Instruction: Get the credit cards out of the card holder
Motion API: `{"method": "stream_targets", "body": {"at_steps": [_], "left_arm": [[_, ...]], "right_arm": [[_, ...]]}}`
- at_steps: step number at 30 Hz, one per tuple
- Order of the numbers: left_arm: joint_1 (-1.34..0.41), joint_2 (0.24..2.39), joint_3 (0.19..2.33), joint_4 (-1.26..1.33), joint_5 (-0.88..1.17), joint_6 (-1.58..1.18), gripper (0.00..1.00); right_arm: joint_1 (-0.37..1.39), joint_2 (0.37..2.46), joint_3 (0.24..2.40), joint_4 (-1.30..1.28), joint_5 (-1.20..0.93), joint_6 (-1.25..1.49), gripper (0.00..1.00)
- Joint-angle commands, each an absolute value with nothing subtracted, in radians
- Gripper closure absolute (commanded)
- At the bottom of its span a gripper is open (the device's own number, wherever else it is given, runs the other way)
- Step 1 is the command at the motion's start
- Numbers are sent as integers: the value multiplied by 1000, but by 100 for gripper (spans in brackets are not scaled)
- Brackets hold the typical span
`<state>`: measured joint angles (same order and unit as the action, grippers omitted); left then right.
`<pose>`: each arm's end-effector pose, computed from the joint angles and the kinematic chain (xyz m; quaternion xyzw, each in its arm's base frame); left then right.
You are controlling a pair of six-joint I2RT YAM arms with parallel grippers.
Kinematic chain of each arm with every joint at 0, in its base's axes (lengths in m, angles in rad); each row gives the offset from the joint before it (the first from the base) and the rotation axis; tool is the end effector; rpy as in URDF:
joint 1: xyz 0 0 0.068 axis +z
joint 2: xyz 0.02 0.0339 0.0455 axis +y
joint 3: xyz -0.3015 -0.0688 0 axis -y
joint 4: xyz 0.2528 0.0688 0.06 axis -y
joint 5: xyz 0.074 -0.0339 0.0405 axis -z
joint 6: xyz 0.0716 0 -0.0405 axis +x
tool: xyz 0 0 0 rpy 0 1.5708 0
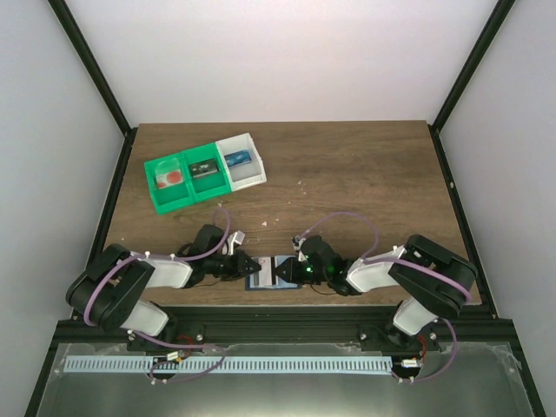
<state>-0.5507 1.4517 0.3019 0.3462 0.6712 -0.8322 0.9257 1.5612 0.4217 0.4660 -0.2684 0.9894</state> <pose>0.1749 -0.1596 0.1130 -0.0008 0.8842 -0.4606 0.0775 0.1587 0.2424 0.1212 -0.0296 0.8943 0.4209 0.1488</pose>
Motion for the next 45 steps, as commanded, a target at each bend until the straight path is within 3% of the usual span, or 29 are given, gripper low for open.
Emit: {"method": "stream_targets", "body": {"at_steps": [1, 8, 26, 37, 45], "left_arm": [[-555, 1467, 281, 327, 639, -811, 89], [-555, 1476, 276, 339, 640, -821, 89], [-555, 1485, 271, 364, 652, -835, 89], [-555, 1488, 273, 364, 649, -838, 89], [-555, 1510, 280, 353, 633, -817, 89]], "right_arm": [[915, 1581, 416, 487, -282, 1001, 84], [905, 1601, 409, 525, -309, 1007, 80], [890, 1645, 394, 628, -369, 1037, 83], [885, 1630, 376, 660, -373, 1040, 99], [875, 1541, 339, 616, -342, 1031, 99]]}}
